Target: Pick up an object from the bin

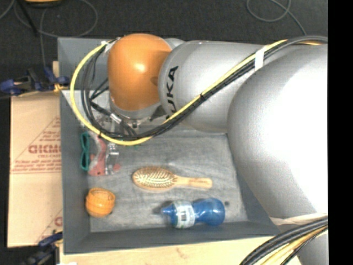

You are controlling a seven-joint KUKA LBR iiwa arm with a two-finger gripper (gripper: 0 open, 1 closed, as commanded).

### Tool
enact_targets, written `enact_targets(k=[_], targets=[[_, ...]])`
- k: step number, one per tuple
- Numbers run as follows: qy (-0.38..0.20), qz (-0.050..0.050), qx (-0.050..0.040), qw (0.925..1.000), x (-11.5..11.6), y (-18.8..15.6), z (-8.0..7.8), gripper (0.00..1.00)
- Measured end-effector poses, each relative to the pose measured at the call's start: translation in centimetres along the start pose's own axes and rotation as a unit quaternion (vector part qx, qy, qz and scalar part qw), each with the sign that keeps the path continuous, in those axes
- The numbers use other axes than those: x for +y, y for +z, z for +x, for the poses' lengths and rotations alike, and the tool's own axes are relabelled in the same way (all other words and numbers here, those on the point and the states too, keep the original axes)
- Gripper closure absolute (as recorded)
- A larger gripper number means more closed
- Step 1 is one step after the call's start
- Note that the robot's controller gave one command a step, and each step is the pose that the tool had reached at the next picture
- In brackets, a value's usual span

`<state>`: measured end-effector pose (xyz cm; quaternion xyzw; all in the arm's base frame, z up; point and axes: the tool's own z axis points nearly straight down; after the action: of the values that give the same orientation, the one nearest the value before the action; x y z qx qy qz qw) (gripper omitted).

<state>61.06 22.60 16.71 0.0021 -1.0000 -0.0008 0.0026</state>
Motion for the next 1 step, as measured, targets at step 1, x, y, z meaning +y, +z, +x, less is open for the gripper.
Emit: enact_targets(k=[1], targets=[[0.002, -0.001, -0.0040, 1.0000, -0.07, -0.48, -0.21, 0.00]])
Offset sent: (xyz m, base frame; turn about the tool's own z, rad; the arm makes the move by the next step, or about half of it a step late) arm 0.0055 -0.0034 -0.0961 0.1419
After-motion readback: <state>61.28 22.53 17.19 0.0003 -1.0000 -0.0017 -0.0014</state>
